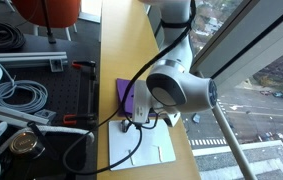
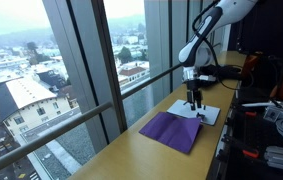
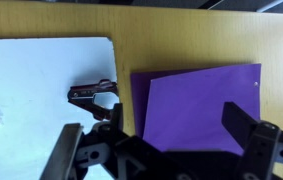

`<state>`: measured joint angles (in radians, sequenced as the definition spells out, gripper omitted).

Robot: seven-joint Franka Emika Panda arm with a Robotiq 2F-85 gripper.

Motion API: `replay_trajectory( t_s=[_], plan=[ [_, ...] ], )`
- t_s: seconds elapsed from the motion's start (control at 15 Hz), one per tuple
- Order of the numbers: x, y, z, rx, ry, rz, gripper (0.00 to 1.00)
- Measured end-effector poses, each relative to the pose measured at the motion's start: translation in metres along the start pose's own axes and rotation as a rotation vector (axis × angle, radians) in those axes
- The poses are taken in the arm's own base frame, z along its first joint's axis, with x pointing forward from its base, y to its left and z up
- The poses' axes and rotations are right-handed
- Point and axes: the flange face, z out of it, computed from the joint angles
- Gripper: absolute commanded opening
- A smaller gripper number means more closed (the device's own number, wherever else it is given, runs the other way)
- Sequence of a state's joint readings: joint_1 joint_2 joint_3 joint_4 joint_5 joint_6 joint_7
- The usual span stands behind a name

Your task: Open the purple folder.

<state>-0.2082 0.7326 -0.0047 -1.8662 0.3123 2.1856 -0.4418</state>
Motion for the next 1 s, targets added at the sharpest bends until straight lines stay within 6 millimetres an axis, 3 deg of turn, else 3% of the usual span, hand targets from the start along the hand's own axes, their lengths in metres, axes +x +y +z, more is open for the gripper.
replay_trajectory(
  t_s=[0.47,1.0],
  plan=[
    [0.011,-0.006,0.041,0.011,-0.055,-0.020,1.00],
    [0.020,-0.009,0.045,0.005,-0.053,-0.034,1.00]
  ],
)
